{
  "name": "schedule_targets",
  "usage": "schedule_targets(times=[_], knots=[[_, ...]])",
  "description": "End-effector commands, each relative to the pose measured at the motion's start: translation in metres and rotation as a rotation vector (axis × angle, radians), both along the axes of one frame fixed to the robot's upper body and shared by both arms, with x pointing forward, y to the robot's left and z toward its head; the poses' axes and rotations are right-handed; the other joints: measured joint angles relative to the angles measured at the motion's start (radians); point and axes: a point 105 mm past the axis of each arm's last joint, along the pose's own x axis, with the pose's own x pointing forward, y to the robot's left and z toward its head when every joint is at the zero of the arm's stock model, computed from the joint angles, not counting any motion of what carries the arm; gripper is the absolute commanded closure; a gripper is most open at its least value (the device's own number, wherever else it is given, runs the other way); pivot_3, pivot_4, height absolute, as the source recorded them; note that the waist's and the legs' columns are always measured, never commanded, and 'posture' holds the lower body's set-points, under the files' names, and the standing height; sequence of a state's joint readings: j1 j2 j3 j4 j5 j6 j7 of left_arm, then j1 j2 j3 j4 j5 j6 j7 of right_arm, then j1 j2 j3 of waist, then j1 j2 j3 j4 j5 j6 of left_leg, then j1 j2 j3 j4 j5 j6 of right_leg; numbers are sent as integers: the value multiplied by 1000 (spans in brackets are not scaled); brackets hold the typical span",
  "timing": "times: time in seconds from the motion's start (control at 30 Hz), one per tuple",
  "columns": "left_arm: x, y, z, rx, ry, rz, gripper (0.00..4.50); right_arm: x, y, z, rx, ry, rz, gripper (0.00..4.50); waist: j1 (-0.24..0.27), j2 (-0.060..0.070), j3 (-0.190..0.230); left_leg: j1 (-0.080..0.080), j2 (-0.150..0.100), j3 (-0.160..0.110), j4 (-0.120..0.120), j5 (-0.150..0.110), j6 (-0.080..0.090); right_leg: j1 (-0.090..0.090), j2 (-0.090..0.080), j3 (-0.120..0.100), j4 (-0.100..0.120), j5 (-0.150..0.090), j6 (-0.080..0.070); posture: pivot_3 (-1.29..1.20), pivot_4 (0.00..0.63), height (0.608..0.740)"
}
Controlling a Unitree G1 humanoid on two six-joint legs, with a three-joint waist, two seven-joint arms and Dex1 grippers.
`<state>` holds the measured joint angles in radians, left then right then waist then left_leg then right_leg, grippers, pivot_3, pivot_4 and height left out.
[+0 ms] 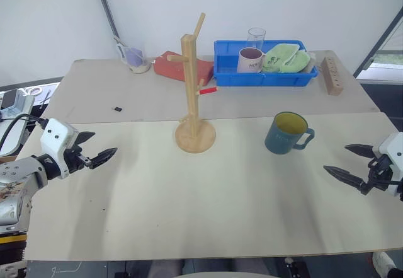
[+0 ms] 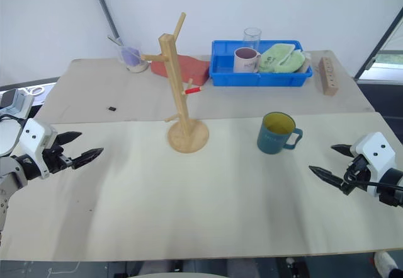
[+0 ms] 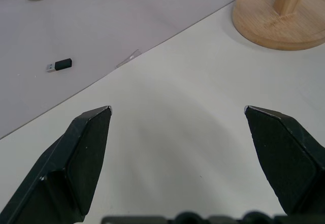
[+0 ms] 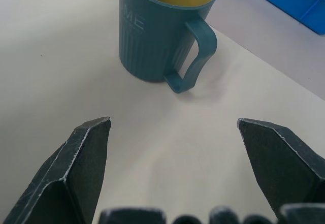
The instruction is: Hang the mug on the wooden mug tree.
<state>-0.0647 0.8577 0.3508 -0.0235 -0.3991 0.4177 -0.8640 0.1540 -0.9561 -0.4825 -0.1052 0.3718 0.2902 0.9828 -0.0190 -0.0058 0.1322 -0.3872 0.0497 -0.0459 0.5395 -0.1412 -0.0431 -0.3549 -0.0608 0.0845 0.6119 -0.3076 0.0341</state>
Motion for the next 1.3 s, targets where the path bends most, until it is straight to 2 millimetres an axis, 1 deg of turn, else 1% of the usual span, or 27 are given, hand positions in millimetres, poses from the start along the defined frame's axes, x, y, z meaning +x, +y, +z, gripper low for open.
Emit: schedule_targets(times=[0.03, 0.13, 0.27, 0.4, 0.47, 0.53, 0.6, 0.63, 0.67, 0.73, 0.77, 0.8, 0.9, 0.97, 1.0, 1.07, 1.2, 1.3], knots=[[-3, -1, 8, -2, -19, -6, 0, 4, 1, 9, -17, -53, 13, 85, 0, 0, 0, 0, 0, 0, 0, 0, 0, 0, 0, 0, 0, 0, 0, 0, 150, 721], [-3, 0, 9, -13, -17, 3, 0, 5, 2, 9, -15, -70, 8, 85, -1, 0, 0, 0, 0, 0, 0, 0, 0, 0, 0, 0, 0, 0, 0, 0, 150, 721], [-6, -3, 14, -35, -43, -48, 0, 7, 3, 9, -14, -93, -3, 85, 0, 0, 0, 0, 0, 0, 0, 0, 0, 0, 0, 0, 0, 0, 0, 0, 150, 721], [-7, 3, 12, 20, -41, -63, 0, 8, 5, 8, -8, -104, -8, 85, 1, 0, 0, 0, 0, 0, 0, 0, 0, 0, 0, 0, 0, 0, 0, 0, 150, 721], [-5, -2, 13, 33, -37, -105, 0, 8, 6, 8, -3, -109, -14, 85, 1, 0, 0, 0, 0, 0, 0, 0, 0, 0, 0, 0, 0, 0, 0, 0, 150, 721], [-1, -19, 22, 9, -68, -173, 0, 8, 7, 9, 8, -120, -26, 85, 3, 0, 0, 0, 0, 0, 0, 0, 0, 0, 0, 0, 0, 0, 0, 0, 150, 721], [-3, -55, 34, -37, -83, -332, 0, 7, 8, 9, 27, -139, -54, 85, 6, 0, 0, -1, 0, 0, 0, 0, 0, 0, 0, 0, 0, 0, 0, 0, 150, 721], [-4, -68, 38, -55, -84, -390, 0, 7, 9, 9, 33, -145, -64, 85, 9, 0, 0, -1, 0, 1, 0, 0, 0, 1, 0, 0, 0, 0, 0, 0, 150, 721], [-8, -87, 45, -86, -85, -475, 0, 7, 9, 8, 34, -161, -88, 85, 9, 0, 0, -2, 0, 1, 1, 0, 0, 1, 0, 0, 0, 0, 0, 0, 150, 721], [-13, -115, 54, -126, -79, -582, 0, 8, 12, 7, 50, -193, -128, 85, 7, 0, 0, -3, 0, 3, 1, 0, 0, 2, 0, 0, 0, 0, 0, 0, 150, 721], [-17, -135, 58, -131, -86, -667, 0, 8, 17, 3, 66, -218, -153, 85, 8, 0, 0, -3, 0, 3, 1, 0, 0, 2, 0, 0, 1, 0, 1, 0, 150, 721], [-20, -151, 61, -138, -90, -735, 0, 8, 22, 0, 84, -236, -178, 85, 6, 0, -1, -3, 0, 3, 1, 0, 0, 3, 0, 0, 1, 1, 1, 0, 150, 721], [-28, -179, 66, -146, -95, -880, 0, 12, 26, -6, 130, -293, -282, 85, 1, 2, -2, -2, 0, 1, 2, 0, 1, 3, 2, 0, 3, 2, 3, 0, 150, 721], [-31, -194, 67, -135, -106, -969, 0, 15, 26, -14, 158, -311, -368, 85, -5, 4, -3, -2, 0, -1, 3, 1, 1, 3, 4, 2, 5, 2, 4, 0, 150, 721], [-32, -199, 67, -131, -109, -994, 0, 16, 27, -17, 169, -310, -391, 85, -9, 4, -3, -2, -1, -1, 3, 1, 1, 3, 4, 2, 5, 2, 4, 0, 150, 721], [-33, -211, 67, -145, -115, -1058, 0, 21, 29, -27, 201, -301, -436, 85, -15, 5, -4, -1, -1, -3, 5, 6, 9, 3, 5, 3, 6, 2, 4, 0, 150, 721], [-37, -226, 65, -146, -123, -1135, 0, 33, 28, -38, 246, -297, -506, 85, -24, 5, -4, -1, -1, -3, 5, 6, 10, 3, 6, 5, 6, 2, 4, 0, 150, 721], [-38, -232, 62, -138, -131, -1163, 0, 42, 29, -41, 264, -298, -538, 85, -24, 5, -4, -2, -1, -3, 6, 7, 11, 3, 6, 6, 6, 2, 4, 0, 150, 721]])
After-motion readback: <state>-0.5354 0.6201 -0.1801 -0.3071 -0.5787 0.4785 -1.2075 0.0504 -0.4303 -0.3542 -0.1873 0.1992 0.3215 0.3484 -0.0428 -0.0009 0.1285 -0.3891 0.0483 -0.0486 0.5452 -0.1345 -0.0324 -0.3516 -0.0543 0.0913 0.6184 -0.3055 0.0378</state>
